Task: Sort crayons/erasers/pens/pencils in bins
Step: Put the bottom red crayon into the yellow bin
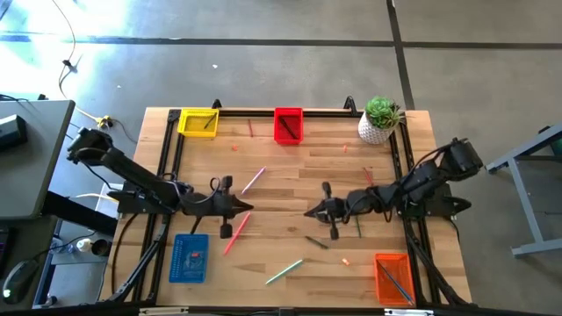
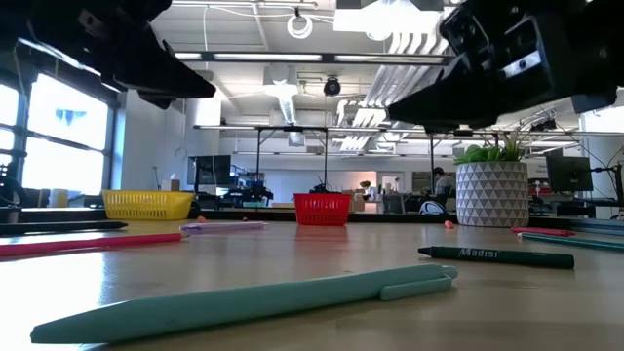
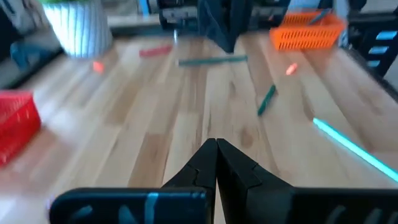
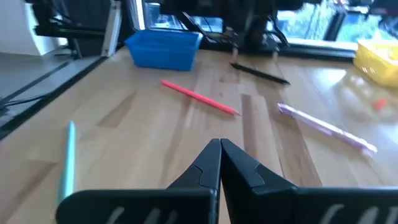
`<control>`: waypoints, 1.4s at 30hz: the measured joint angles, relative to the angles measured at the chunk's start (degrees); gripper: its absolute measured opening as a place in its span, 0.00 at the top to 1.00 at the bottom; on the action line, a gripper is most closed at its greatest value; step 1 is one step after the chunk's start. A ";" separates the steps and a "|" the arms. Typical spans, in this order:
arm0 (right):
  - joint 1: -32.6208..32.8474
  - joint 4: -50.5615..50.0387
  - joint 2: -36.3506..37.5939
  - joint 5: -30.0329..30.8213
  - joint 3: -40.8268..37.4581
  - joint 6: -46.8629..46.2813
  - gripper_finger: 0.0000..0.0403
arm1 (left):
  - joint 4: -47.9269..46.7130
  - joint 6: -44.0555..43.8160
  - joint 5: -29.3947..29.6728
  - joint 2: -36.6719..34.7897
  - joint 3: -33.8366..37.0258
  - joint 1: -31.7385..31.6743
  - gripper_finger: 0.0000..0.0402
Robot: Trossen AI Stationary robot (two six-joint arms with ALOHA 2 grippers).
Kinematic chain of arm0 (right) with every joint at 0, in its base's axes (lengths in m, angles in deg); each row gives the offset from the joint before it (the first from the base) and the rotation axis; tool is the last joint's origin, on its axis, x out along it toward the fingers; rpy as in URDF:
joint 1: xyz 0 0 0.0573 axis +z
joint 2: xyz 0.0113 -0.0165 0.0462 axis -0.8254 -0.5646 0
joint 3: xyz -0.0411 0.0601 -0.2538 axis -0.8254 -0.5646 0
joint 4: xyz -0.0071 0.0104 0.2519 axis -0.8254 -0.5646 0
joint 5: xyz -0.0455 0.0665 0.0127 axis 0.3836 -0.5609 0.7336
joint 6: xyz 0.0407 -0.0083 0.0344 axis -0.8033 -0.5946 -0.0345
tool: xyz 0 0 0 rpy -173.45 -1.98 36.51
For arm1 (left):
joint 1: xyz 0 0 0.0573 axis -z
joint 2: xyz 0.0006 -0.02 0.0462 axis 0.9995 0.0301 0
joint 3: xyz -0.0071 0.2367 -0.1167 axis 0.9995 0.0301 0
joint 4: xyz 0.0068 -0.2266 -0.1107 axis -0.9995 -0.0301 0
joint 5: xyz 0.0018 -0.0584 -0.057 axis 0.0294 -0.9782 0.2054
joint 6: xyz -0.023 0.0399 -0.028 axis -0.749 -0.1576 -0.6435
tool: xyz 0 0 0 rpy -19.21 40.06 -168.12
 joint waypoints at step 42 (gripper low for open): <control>-10.17 -102.29 24.22 17.75 5.99 -62.52 0.96 | 26.76 1.33 -1.50 13.76 5.84 -0.09 1.00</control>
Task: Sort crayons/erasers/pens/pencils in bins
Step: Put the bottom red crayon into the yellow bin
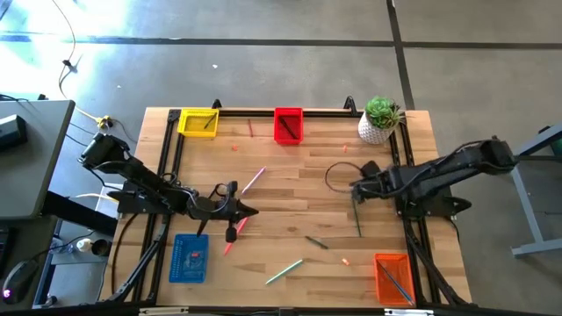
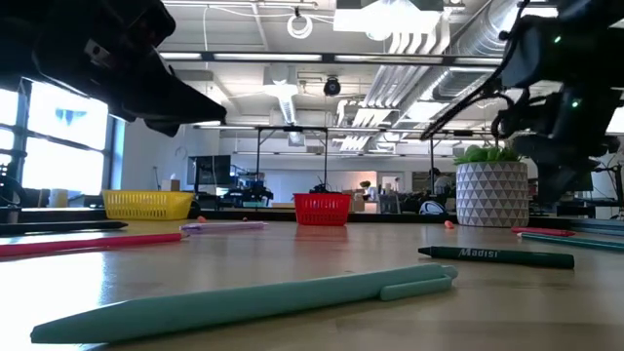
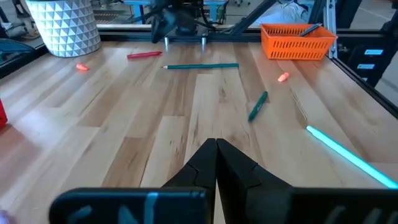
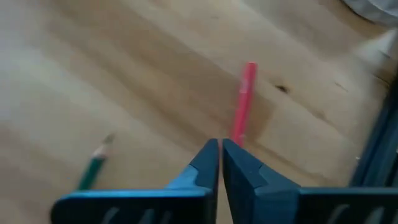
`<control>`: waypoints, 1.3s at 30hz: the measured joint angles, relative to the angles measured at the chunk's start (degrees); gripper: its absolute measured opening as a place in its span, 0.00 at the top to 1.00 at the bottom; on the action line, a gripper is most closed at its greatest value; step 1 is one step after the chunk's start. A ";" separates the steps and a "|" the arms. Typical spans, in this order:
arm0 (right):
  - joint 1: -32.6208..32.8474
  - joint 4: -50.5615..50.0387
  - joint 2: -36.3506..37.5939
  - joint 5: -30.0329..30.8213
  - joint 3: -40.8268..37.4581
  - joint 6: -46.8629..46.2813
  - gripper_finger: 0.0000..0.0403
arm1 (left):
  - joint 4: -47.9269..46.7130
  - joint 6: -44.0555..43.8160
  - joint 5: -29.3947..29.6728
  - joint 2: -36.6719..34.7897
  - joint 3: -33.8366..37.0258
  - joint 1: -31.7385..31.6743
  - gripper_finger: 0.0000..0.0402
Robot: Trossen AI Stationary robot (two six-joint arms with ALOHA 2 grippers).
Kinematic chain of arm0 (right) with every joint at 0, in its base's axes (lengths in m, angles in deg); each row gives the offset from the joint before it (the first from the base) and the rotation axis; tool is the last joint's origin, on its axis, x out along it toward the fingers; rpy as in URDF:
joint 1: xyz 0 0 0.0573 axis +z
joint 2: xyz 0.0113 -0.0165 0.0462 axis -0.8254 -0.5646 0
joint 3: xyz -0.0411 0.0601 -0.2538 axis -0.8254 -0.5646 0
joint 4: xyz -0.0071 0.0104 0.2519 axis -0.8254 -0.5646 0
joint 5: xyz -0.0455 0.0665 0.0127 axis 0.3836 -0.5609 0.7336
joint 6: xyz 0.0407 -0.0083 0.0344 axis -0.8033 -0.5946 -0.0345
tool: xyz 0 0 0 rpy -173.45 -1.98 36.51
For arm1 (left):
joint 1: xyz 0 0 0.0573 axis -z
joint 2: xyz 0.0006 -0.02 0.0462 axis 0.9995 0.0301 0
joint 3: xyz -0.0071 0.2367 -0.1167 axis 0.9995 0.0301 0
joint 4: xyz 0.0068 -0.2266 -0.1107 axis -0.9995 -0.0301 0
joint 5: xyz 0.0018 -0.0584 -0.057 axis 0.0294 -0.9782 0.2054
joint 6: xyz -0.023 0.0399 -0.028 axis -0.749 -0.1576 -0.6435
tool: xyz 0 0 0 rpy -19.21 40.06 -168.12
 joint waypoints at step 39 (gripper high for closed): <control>-25.16 12.91 0.14 -19.03 -6.63 17.46 0.91 | -0.14 -2.74 -0.27 0.00 0.00 0.00 1.00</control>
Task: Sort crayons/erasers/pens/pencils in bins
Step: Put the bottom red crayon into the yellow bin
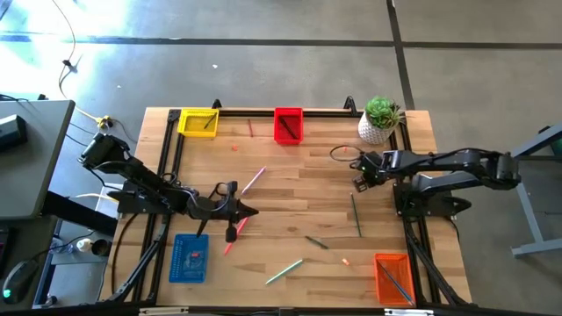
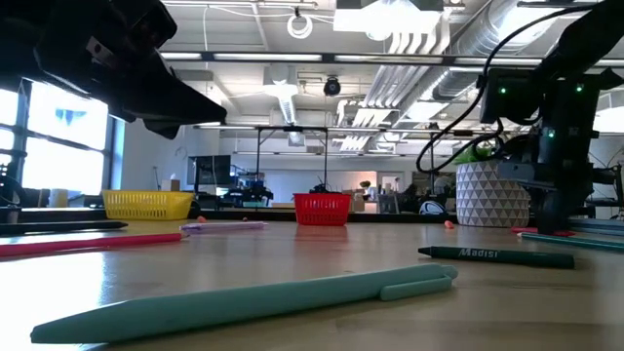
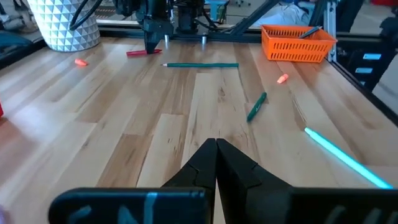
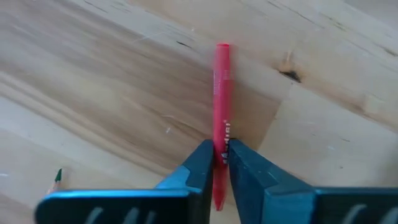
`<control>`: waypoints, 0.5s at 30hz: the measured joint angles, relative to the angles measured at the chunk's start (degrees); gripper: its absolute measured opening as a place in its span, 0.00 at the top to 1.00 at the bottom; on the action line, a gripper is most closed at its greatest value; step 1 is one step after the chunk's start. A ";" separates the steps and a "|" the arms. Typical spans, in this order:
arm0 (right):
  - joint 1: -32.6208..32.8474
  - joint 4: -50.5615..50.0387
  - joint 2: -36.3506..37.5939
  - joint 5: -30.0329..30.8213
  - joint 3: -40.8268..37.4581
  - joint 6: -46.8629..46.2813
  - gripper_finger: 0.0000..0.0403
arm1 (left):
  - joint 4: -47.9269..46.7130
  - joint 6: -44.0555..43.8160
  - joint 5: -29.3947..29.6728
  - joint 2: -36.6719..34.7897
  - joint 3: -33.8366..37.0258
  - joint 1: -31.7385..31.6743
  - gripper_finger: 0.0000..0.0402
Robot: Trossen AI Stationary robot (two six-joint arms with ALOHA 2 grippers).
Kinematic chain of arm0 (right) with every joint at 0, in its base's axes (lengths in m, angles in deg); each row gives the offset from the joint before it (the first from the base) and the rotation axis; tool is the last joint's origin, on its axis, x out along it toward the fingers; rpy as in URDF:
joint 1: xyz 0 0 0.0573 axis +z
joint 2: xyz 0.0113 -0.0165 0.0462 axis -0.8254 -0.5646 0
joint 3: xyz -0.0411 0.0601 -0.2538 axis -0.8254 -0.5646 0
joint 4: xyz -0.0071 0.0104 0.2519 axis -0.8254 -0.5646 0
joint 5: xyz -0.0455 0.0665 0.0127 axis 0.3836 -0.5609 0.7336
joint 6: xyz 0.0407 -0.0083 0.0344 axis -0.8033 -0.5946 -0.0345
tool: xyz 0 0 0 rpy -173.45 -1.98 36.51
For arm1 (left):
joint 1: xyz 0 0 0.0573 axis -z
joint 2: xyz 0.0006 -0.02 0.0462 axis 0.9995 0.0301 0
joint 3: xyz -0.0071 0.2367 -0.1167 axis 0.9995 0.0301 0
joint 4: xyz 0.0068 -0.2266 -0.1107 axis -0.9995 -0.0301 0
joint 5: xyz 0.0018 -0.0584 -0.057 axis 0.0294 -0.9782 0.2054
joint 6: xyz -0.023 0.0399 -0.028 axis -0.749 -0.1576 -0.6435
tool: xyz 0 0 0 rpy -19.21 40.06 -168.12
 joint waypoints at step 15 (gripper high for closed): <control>11.70 17.69 -0.10 -3.02 2.10 3.74 0.97 | 0.00 -15.57 -6.43 0.00 -0.47 -7.58 1.00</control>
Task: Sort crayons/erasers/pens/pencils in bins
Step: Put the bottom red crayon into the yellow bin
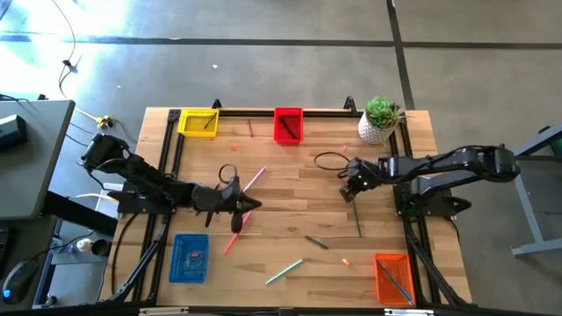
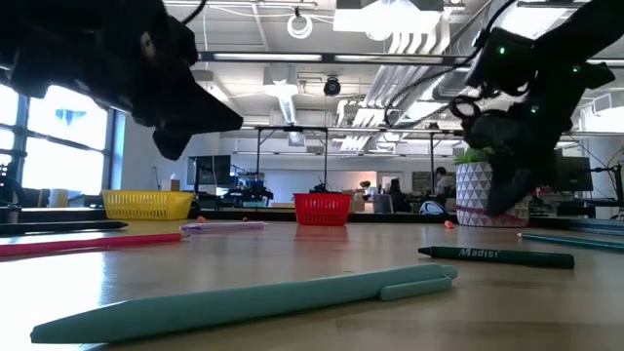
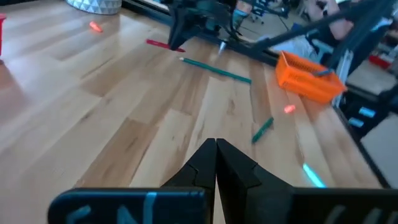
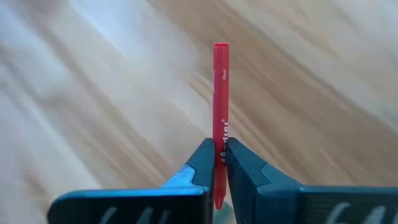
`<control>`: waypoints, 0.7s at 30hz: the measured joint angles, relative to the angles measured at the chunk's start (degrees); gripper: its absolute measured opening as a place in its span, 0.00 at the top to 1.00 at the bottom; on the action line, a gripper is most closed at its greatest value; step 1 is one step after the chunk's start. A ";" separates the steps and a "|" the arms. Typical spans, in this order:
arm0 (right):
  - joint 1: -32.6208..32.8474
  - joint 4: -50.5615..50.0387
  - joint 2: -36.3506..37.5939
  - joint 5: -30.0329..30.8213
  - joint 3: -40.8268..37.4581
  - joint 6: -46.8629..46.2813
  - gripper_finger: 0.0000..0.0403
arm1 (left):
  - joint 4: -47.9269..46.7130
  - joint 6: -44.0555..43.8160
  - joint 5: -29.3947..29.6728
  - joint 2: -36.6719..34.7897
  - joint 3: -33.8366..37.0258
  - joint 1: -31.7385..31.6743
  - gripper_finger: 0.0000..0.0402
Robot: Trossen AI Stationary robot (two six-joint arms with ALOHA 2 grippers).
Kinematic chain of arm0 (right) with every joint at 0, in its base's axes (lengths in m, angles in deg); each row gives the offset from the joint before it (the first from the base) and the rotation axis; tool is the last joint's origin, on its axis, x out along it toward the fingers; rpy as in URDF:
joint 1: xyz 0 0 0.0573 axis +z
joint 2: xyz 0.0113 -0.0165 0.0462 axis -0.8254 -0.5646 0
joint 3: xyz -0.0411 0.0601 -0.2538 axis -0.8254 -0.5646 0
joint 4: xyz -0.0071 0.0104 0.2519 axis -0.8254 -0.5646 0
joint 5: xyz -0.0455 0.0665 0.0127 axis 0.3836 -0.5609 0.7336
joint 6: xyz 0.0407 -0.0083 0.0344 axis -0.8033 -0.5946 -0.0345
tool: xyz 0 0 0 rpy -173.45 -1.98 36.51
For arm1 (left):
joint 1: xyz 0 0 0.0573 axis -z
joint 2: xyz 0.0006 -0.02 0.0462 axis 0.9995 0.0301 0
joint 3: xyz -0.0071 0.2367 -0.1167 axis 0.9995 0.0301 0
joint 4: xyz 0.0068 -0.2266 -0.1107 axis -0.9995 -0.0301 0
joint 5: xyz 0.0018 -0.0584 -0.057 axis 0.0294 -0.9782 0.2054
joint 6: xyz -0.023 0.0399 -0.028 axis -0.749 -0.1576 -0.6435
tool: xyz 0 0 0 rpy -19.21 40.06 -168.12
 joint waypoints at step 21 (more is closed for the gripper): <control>20.73 55.88 -0.09 11.48 0.15 25.07 0.97 | 10.69 13.92 -12.04 0.02 -14.71 -3.61 0.81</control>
